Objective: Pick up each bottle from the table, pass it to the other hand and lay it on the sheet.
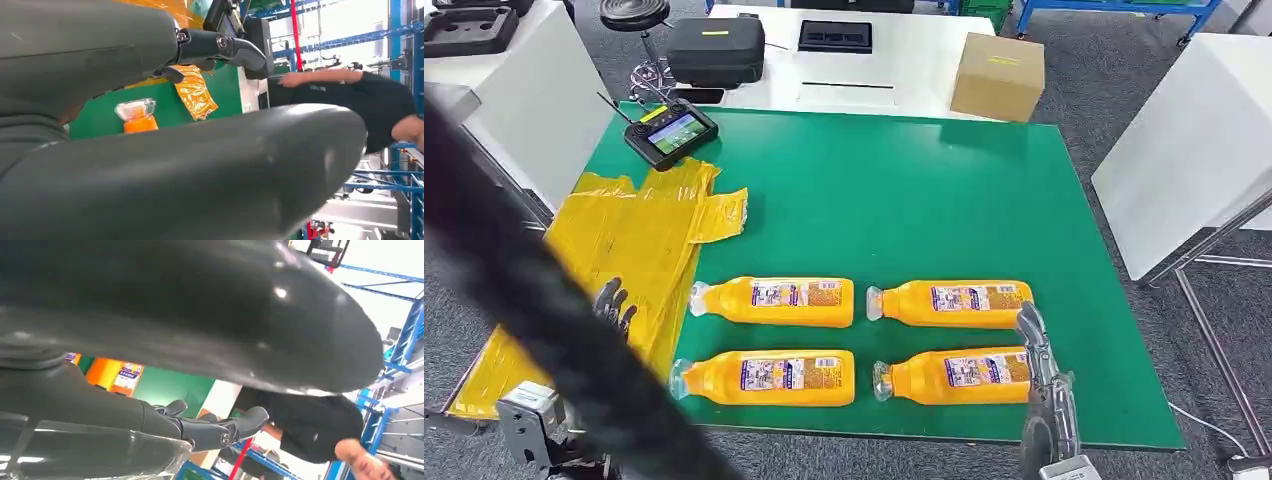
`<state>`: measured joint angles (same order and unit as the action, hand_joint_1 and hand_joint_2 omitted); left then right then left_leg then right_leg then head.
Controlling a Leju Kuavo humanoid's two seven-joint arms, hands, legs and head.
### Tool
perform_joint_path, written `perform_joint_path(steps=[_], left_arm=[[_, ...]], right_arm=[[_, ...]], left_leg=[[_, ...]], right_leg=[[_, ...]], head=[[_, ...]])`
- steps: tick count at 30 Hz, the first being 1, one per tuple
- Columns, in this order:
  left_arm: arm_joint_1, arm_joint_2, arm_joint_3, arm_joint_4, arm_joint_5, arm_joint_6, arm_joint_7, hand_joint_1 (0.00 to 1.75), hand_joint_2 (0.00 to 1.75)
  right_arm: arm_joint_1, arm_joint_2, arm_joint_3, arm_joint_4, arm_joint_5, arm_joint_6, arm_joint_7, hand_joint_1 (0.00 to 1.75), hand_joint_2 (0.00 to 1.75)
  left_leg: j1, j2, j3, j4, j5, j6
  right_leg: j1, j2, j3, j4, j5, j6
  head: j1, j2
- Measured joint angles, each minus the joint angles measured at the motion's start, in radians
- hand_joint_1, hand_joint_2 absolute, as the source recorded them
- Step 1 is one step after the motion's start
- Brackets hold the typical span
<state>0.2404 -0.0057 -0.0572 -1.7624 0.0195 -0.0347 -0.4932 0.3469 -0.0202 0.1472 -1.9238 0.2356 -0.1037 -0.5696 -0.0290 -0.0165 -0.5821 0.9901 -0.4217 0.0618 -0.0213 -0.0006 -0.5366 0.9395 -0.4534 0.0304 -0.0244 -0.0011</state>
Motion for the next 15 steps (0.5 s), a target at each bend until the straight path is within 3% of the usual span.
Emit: perform_joint_path(steps=[3,9,10,15], left_arm=[[0.002,0.005,0.003,0.002,-0.005,-0.006,0.0,0.0,0.0],[0.012,0.005,0.03,0.01,-0.013,-0.029,0.0,0.0,0.0],[0.016,0.005,0.032,0.012,-0.013,-0.031,0.001,0.0,0.0],[0.024,0.003,0.047,0.017,-0.013,-0.041,0.001,0.0,0.0]], right_arm=[[0.005,-0.007,-0.002,0.0,0.089,-0.012,0.059,0.0,1.75],[0.06,-0.023,-0.056,-0.01,0.414,-0.052,0.192,0.0,1.75],[0.073,-0.026,-0.067,-0.016,0.451,-0.058,0.202,0.0,0.0],[0.111,-0.037,-0.128,-0.049,0.547,-0.066,0.231,0.0,0.0]], left_leg=[[0.0,0.0,0.0,0.0,0.0,0.0],[0.0,0.0,0.0,0.0,0.0,0.0],[0.0,0.0,-0.001,0.0,0.0,0.0],[0.0,0.0,-0.001,0.0,0.0,0.0]], right_leg=[[0.0,0.0,0.0,0.0,0.0,0.0],[0.0,0.0,0.0,0.0,0.0,0.0],[0.0,0.0,0.0,0.0,0.0,0.0],[0.0,0.0,-0.001,0.0,0.0,0.0]], head=[[0.0,0.0],[0.0,0.0],[0.0,0.0],[0.0,0.0]])
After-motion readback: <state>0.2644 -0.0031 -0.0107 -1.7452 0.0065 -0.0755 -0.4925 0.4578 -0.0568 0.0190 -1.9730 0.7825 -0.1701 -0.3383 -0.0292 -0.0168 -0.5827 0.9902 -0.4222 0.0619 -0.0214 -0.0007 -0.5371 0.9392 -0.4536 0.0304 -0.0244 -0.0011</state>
